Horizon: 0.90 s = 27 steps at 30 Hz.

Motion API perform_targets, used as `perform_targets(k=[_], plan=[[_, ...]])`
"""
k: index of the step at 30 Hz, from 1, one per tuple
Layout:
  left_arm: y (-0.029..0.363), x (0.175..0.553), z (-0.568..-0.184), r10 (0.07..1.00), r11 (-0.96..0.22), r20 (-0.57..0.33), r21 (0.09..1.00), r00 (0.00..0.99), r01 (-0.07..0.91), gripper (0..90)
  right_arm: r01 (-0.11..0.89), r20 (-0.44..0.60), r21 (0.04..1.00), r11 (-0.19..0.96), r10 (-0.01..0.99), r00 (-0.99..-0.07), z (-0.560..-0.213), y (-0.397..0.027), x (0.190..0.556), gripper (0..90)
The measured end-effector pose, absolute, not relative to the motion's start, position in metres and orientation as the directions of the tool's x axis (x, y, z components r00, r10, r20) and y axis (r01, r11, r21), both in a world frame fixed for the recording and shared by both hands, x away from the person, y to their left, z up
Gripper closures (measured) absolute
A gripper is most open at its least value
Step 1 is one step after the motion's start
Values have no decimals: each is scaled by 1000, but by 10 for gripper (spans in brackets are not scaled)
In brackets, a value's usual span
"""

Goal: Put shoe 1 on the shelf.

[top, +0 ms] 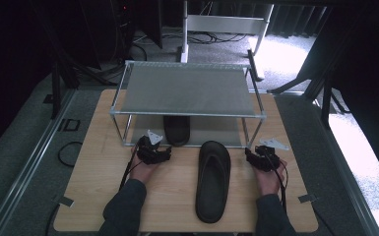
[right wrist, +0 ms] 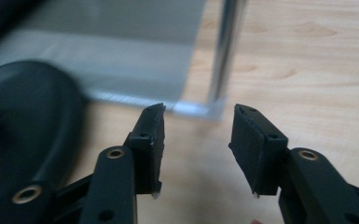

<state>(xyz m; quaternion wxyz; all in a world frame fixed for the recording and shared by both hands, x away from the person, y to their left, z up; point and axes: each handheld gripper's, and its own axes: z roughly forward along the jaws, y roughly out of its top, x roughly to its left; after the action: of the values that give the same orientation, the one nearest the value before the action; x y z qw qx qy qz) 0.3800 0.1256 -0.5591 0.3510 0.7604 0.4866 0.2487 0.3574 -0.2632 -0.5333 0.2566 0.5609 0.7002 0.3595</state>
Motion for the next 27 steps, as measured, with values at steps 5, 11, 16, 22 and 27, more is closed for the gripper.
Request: perform_targets(k=[5,11,16,22,27], plan=[[125,380,-559,914,-284,40,775,404,564,283,602,79,789,121,952,-295,-532,-258,335,511],[126,380,-559,914,-283,38,775,405,565,283,578,125,805,135,914,-387,-521,-239,310,490],[126,380,-559,914,-280,35,776,405,565,284,548,126,819,169,879,-459,-511,-216,301,473],[123,379,-559,914,-300,62,770,402,563,284,556,133,808,196,858,-496,-516,-202,300,458],[123,379,-559,914,-299,62,771,401,563,284,584,152,787,199,854,-497,-522,-198,303,455]])
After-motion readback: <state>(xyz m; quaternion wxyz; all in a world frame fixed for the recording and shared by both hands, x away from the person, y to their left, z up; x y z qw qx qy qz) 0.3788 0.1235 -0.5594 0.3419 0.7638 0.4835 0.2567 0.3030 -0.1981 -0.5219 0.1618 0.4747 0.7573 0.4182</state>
